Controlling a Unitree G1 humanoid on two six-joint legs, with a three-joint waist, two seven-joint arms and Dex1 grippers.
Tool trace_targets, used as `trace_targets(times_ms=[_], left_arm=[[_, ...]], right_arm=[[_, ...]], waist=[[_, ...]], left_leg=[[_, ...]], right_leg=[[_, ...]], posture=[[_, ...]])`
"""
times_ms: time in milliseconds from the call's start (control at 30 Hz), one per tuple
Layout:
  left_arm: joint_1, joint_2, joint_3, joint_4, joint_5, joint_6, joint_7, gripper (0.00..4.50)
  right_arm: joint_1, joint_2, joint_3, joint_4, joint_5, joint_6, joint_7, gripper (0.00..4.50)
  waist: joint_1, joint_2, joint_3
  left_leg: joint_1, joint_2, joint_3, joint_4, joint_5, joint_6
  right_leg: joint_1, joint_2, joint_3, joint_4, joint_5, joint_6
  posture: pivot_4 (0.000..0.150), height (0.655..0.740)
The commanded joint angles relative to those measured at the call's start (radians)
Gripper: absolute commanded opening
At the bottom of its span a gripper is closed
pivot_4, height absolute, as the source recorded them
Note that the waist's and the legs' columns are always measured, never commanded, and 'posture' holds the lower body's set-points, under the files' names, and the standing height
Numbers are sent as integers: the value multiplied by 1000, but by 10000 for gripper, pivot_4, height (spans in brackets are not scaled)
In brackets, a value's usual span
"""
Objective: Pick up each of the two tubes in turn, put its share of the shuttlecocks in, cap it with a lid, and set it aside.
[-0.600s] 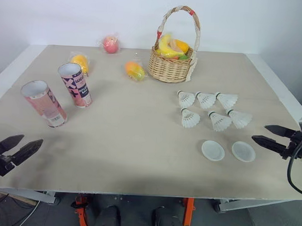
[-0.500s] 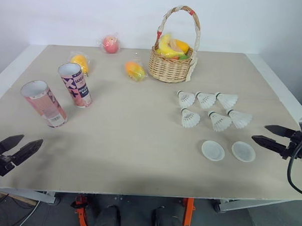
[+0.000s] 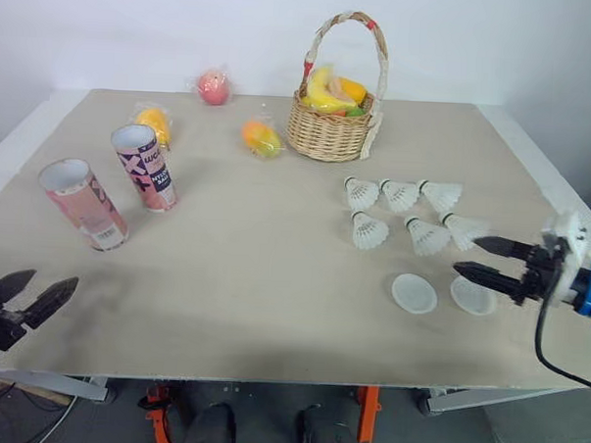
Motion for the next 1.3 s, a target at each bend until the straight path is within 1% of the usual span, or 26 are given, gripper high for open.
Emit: trace_targets(times_ms=[33, 100, 200, 233, 300, 333, 433, 500, 667, 733, 767, 833, 1000, 1200, 1300], left_arm=[[-9, -29, 13, -8, -21, -47, -3, 45000], [-10, -41, 21, -14, -60, -31, -13, 45000], [-3, -64, 47, 0, -90, -77, -43, 45000], [-6, -70, 55, 16, -74, -110, -41, 45000], [-17, -68, 61, 48, -49, -156, -43, 45000], [-37, -62, 65, 85, -14, -206, -28, 45000], [-87, -43, 54, 165, 28, -288, -27, 45000], [-126, -32, 26, 210, 45, -319, -39, 45000], [-253, -4, -65, 330, 91, -367, -80, 45000], [-315, 18, -105, 408, 114, -383, -108, 45000], [-343, 29, -121, 447, 119, -383, -122, 45000], [-389, 50, -149, 514, 136, -397, -148, 45000], [-512, 100, -180, 687, 168, -433, -176, 45000], [-641, 130, -218, 862, 206, -488, -204, 45000], [-729, 145, -259, 972, 244, -521, -221, 45000]], right_arm=[[-47, 29, 55, -133, 40, 48, 30, 43966], [-55, 47, 74, -178, 55, 74, 31, 43966], [-72, 117, 138, -328, 114, 139, 26, 43966], [-81, 146, 167, -382, 126, 150, 17, 43966], [-98, 188, 194, -431, 137, 167, -5, 43966], [-116, 223, 216, -443, 109, 138, -35, 43966], [-169, 305, 260, -461, 65, 135, -138, 43966], [-191, 336, 282, -472, 33, 118, -183, 43966], [-235, 397, 318, -495, -15, 121, -285, 43966], [-228, 408, 326, -527, -15, 120, -298, 43966], [-222, 410, 329, -543, -14, 119, -302, 43966], [-212, 409, 334, -567, -13, 116, -309, 43966], [-184, 404, 325, -634, 12, 141, -334, 43966], [-139, 395, 321, -694, 21, 159, -365, 43966], [-121, 389, 315, -720, 21, 166, -386, 43966]], waist=[[2, -1, 0], [2, -3, 1], [2, -3, 1], [2, -3, 1], [2, -3, 1], [2, -3, 1], [2, -4, 1], [4, -5, 0], [6, -8, -1], [6, -8, -1], [5, -8, -2], [4, -8, -2], [3, -9, -1], [5, -9, -2], [6, -10, -2]], left_leg=[[0, 1, 0, 0, 0, 0], [-1, 3, 0, 0, 0, 0], [-2, 4, 0, 0, 0, -1], [-2, 4, 0, 0, -1, -1], [-2, 4, -1, 0, -1, -2], [-2, 6, -1, 0, -1, -2], [-2, 8, -1, 1, -1, -2], [-2, 10, -1, 1, -1, -2], [-3, 12, 1, 1, -1, -2], [-3, 12, 1, 1, -1, -2], [-3, 12, 2, 1, -1, -3], [-3, 12, 2, 1, -2, -3], [-4, 14, 1, -1, -3, -5], [-4, 14, -3, 0, -3, -5], [-5, 14, -3, 0, -3, -5]], right_leg=[[0, 0, 0, 0, 0, 0], [0, 0, -1, 0, 0, 0], [-1, 0, -1, 0, 0, 0], [-1, 0, -1, 0, 1, 2], [-1, 1, -1, 0, 2, 3], [-1, 2, -2, 0, 2, 3], [-1, 7, -2, 0, 3, 0], [-2, 8, -3, 0, 2, -5], [-2, 8, -6, 0, 1, -6], [-2, 7, -6, 0, 4, -5], [-2, 8, -6, 0, 7, -8], [-3, 9, -6, 0, 6, -8], [-3, 11, -7, 0, 4, -11], [-3, 11, -11, 1, 4, -12], [-2, 11, -11, 1, 4, -12]], posture=[[1500, 7400], [1500, 7400], [1500, 7400], [1500, 7400], [1500, 7400], [1500, 7400], [1500, 7400], [1500, 7400], [1500, 7400], [1500, 7400], [1500, 7400], [1500, 7400], [1500, 7400], [1500, 7400], [1500, 7400]])
